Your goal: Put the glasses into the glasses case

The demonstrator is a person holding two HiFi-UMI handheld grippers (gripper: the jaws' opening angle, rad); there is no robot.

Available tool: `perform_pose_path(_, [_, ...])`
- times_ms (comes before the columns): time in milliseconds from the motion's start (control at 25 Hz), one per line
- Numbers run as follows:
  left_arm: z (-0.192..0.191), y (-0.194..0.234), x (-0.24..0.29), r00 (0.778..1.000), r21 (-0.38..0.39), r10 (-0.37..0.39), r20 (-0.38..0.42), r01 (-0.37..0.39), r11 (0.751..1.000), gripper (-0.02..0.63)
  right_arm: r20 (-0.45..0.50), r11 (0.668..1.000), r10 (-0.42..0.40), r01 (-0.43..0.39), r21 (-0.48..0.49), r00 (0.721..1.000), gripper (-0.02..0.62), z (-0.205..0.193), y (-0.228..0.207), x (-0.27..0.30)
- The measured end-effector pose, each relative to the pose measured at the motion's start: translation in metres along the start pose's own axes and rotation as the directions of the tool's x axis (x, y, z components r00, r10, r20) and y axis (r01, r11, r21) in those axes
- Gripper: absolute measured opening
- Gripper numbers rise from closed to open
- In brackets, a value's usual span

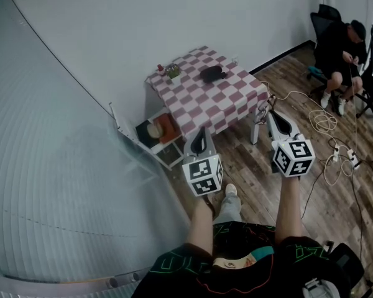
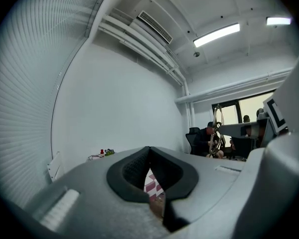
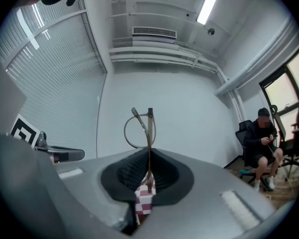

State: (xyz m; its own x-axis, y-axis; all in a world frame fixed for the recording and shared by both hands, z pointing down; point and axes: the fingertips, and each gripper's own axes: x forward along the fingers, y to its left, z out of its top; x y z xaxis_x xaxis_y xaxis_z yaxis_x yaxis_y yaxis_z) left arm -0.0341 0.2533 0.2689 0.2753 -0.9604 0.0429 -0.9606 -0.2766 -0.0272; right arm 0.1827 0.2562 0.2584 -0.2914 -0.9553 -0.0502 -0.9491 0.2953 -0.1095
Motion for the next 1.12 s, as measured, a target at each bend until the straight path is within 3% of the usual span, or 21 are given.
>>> perform_pose_path(560, [-0.015, -0.017, 0.036, 0.998, 0.018, -0.059, -0.032, 0.060, 0.998, 0.009, 0.017, 0.998, -0.054, 0.054, 0.045, 0.998, 0.011, -0.007, -0.040, 0.014])
perform_pose_path(1120, [-0.069, 0.018, 0.066, 0.989, -0.054, -0.021, -0.150, 0.013, 0.998, 0.009, -0.065, 0.993, 0.012, -0.004, 0.115, 0.998, 0.011, -0.064, -0.032, 0.069])
